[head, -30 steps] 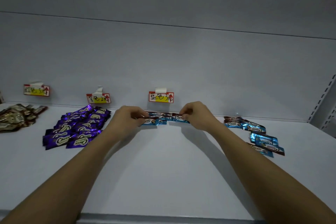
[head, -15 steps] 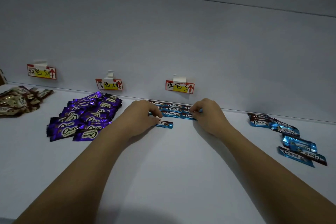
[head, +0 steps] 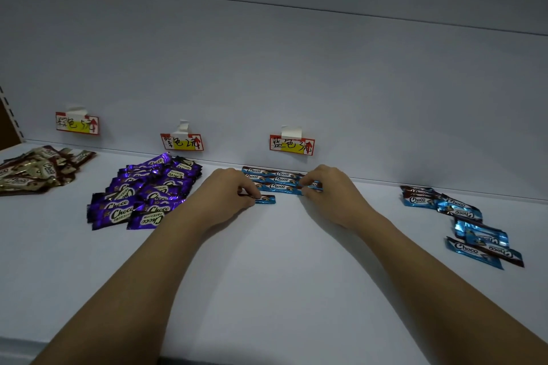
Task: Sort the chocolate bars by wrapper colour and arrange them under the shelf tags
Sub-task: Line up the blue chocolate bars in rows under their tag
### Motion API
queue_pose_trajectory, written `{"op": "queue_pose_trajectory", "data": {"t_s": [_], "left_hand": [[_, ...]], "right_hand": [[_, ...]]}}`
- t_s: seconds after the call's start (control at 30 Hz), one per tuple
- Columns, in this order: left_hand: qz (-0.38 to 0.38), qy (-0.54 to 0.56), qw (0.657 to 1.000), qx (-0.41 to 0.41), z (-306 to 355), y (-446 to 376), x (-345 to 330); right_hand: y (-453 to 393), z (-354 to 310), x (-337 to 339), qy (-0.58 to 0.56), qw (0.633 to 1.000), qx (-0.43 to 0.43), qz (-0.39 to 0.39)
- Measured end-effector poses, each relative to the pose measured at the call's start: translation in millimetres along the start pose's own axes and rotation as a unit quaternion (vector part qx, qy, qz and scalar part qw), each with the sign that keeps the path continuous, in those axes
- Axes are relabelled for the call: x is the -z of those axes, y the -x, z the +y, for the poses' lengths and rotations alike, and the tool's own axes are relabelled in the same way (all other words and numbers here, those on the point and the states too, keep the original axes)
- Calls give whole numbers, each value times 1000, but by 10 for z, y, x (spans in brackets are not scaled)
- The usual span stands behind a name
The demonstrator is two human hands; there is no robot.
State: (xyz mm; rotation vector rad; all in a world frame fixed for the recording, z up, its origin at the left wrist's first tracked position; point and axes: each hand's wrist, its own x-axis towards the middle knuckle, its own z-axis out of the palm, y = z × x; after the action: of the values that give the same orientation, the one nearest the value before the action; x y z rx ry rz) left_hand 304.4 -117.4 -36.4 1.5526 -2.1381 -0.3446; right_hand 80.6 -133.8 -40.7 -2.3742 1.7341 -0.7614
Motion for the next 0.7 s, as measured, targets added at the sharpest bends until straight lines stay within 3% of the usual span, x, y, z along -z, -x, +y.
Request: {"op": "queue_pose_trajectory", "data": {"t_s": [0.23,0.5,0.7], "left_hand": [[2,-80,997,-1,29,171,8],[-72,-185,980,8,88,201,-61],[-162,-173,970,42,48,206,-94]], "right_hand": [[359,-261,-125,16,991,114,-75],[471,-262,-218,-12,992,99,-78],[457,-248,-225,-12,992,94,-87]]}}
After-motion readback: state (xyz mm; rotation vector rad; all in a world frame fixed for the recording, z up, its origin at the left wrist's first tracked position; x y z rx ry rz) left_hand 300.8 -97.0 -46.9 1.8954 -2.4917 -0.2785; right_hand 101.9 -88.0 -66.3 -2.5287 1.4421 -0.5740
